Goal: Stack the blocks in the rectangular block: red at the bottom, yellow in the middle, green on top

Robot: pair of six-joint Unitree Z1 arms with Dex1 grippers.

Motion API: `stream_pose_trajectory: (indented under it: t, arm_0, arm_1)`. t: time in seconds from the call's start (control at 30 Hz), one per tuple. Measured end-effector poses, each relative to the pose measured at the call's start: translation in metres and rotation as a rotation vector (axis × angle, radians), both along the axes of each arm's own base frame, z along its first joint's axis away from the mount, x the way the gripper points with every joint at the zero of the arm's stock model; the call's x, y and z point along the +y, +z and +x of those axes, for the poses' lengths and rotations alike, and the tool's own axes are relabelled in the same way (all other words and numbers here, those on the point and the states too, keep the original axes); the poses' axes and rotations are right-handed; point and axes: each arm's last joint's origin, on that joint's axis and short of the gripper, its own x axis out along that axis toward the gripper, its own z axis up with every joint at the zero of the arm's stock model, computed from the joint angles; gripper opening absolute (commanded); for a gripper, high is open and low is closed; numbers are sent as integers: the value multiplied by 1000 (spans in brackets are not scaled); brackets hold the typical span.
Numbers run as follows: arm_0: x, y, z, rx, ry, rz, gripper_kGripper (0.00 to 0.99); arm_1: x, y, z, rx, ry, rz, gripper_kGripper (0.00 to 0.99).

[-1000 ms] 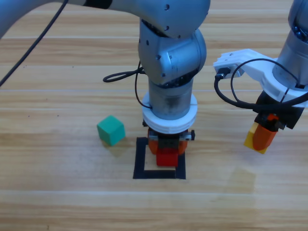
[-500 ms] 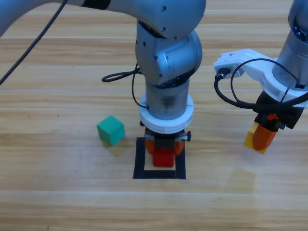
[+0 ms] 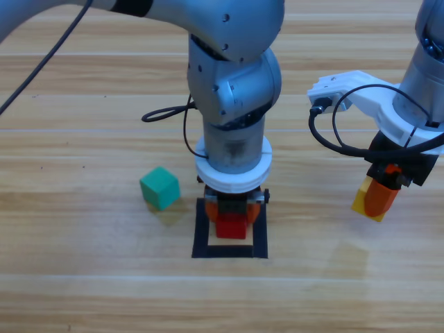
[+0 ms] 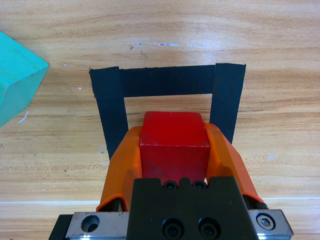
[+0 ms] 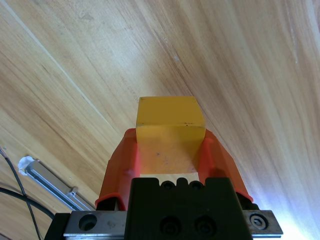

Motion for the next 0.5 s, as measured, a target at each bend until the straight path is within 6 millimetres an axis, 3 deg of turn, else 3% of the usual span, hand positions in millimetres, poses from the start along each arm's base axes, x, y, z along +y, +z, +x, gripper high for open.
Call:
stream_pose_trajectory:
  t: [0.07,0.1,0.33,0.5]
  arm_0:
    - [1,1,-1,-1,0,-1,822]
    - [2,1,-1,0,0,0,973]
    - [7,10,-6,-4,9,-6,990]
    - [15,38,-12,-39,10,-44,990]
  arm_1:
    - [0,0,0,0,0,0,0]
    - [0,0,0,0,0,0,0]
    - [0,0,0,1,-3,1,0]
    - [0,0,0,2,-19,2,0]
